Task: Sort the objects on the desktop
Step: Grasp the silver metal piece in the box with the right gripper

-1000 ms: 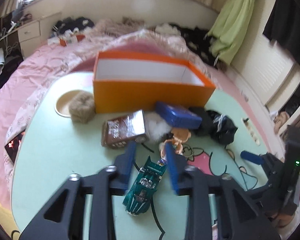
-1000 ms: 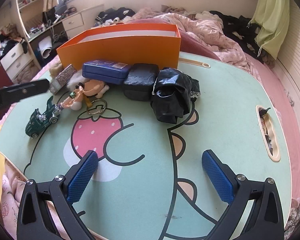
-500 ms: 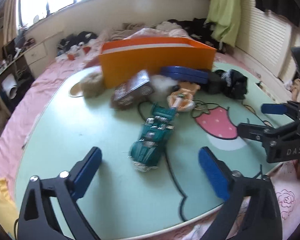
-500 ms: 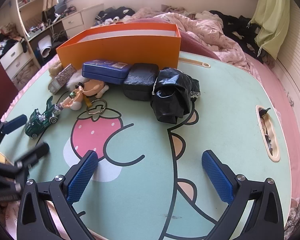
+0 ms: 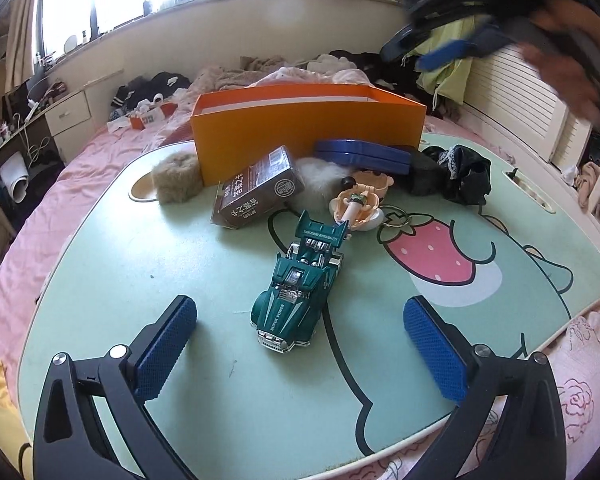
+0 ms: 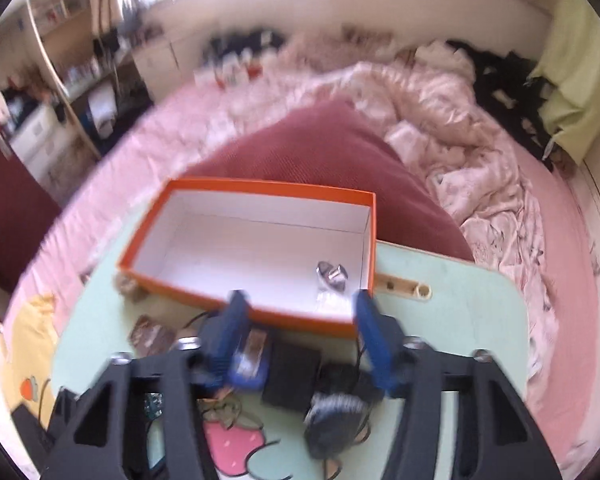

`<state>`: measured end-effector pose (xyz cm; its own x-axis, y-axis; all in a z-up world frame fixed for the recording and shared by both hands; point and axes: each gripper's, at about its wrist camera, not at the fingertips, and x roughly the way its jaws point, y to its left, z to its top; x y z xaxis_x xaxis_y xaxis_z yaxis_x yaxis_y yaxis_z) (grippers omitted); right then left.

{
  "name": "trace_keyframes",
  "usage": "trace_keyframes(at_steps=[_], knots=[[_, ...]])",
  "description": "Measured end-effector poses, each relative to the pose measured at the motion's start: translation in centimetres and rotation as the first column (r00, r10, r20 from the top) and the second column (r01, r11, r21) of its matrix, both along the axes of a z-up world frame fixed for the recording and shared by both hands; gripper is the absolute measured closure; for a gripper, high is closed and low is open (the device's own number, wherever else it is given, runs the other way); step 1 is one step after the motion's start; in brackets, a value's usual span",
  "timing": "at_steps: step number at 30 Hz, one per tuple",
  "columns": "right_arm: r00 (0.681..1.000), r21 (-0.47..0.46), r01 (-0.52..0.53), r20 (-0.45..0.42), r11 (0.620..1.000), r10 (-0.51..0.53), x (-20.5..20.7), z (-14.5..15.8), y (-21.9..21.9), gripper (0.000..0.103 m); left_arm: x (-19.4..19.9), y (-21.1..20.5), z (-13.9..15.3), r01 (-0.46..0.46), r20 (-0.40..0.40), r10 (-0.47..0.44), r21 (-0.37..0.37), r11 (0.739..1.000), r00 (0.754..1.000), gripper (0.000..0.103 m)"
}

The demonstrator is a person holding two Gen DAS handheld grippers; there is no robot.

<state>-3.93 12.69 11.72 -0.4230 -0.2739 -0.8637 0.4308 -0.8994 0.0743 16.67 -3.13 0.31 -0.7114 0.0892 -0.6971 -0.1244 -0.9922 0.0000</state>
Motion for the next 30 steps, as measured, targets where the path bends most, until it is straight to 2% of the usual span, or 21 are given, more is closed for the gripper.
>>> trace_keyframes(at_steps=[2, 5, 8, 11, 14, 15, 16, 22, 24, 26, 30], knots=[[0.995, 0.091, -0.046, 0.093, 0.995, 0.037, -2.8, -1.7, -2.2, 0.060, 0.1, 0.0, -0.1, 0.001, -0.004, -0.001, 0.001, 1.000, 1.000, 0.000], [0.989, 0.217, -0.061, 0.143, 0.974, 0.030, -5.2, -4.0, -3.8, 0.062, 0.2, 0.0, -0.2, 0.003, -0.011, -0.003, 0.003, 1.000, 1.000, 0.000], [0.981, 0.298, -0.094, 0.190, 0.950, 0.037, -6.3, -6.0, -4.7, 0.062, 0.2, 0.0, -0.3, 0.005, -0.015, -0.004, 0.005, 1.000, 1.000, 0.000], [0.975, 0.377, -0.104, 0.221, 0.921, 0.020, -7.1, -7.9, -4.9, 0.061, 0.3, -0.1, -0.3, 0.006, -0.019, -0.005, 0.008, 1.000, 1.000, 0.000], [0.958, 0.394, -0.133, 0.285, 0.910, 0.017, -7.7, -9.9, -5.1, 0.061, 0.3, 0.0, -0.3, 0.006, -0.023, -0.006, 0.007, 1.000, 1.000, 0.000], [0.954, 0.399, -0.142, 0.300, 0.906, 0.017, -7.8, -10.4, -5.1, 0.067, 0.3, 0.0, -0.3, 0.006, -0.023, -0.006, 0.008, 1.000, 1.000, 0.000], [0.951, 0.397, -0.148, 0.308, 0.906, 0.020, -7.8, -10.8, -5.2, 0.073, 0.3, 0.0, -0.3, 0.006, -0.023, -0.006, 0.007, 1.000, 1.000, 0.000], [0.967, 0.335, -0.124, 0.251, 0.934, 0.038, -7.3, -10.2, -4.6, 0.074, 0.3, 0.0, -0.3, 0.006, -0.024, -0.006, 0.007, 1.000, 1.000, 0.000], [0.974, 0.241, -0.095, 0.222, 0.966, 0.040, -7.0, -8.8, -4.0, 0.074, 0.3, 0.0, -0.3, 0.006, -0.024, -0.006, 0.007, 1.000, 1.000, 0.000], [0.988, 0.133, -0.070, 0.148, 0.989, 0.050, -5.9, -6.2, -3.3, 0.074, 0.3, 0.0, -0.3, 0.006, -0.024, -0.006, 0.007, 1.000, 1.000, 0.000], [0.998, 0.003, -0.067, 0.016, 0.998, 0.067, -1.8, -1.2, -1.5, 0.074, 0.3, 0.0, -0.3, 0.007, -0.024, -0.006, 0.007, 1.000, 1.000, 0.000]])
